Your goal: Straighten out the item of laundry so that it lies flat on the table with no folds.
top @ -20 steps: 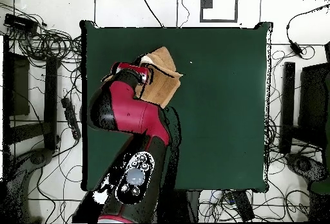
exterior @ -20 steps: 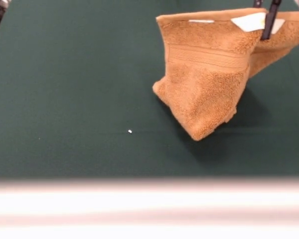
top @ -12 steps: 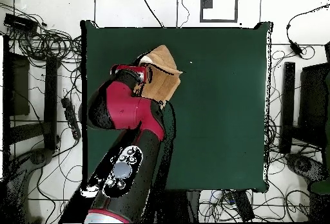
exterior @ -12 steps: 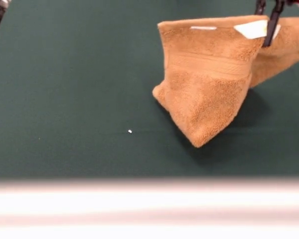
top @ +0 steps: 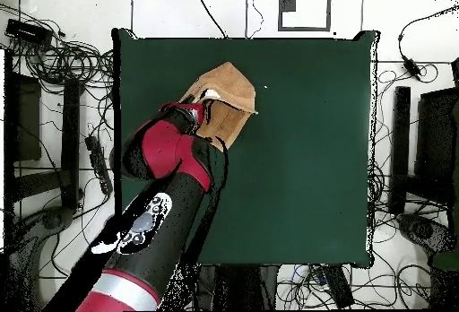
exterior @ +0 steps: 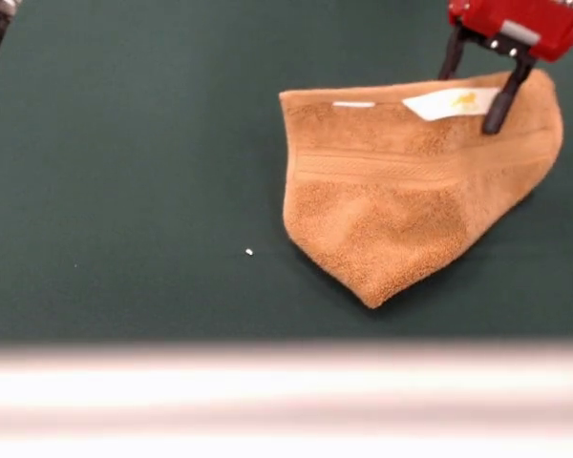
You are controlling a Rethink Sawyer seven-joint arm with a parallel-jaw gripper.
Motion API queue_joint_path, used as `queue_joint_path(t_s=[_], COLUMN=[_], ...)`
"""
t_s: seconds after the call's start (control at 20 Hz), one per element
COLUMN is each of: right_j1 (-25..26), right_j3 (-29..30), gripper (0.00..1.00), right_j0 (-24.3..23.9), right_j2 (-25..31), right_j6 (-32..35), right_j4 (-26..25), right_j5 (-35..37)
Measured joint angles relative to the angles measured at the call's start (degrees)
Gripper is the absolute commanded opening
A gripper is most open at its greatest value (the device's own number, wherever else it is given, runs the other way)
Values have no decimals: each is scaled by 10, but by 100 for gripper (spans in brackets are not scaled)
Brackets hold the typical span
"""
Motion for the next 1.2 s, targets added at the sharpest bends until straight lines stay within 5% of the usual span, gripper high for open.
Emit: queue_joint_path(t_s=[1.2], right_j1=[27], right_j3=[-34], gripper=[100], right_j0=[6], right_j2=[-40], right_j6=[0], right_j4=[1], right_j5=[17])
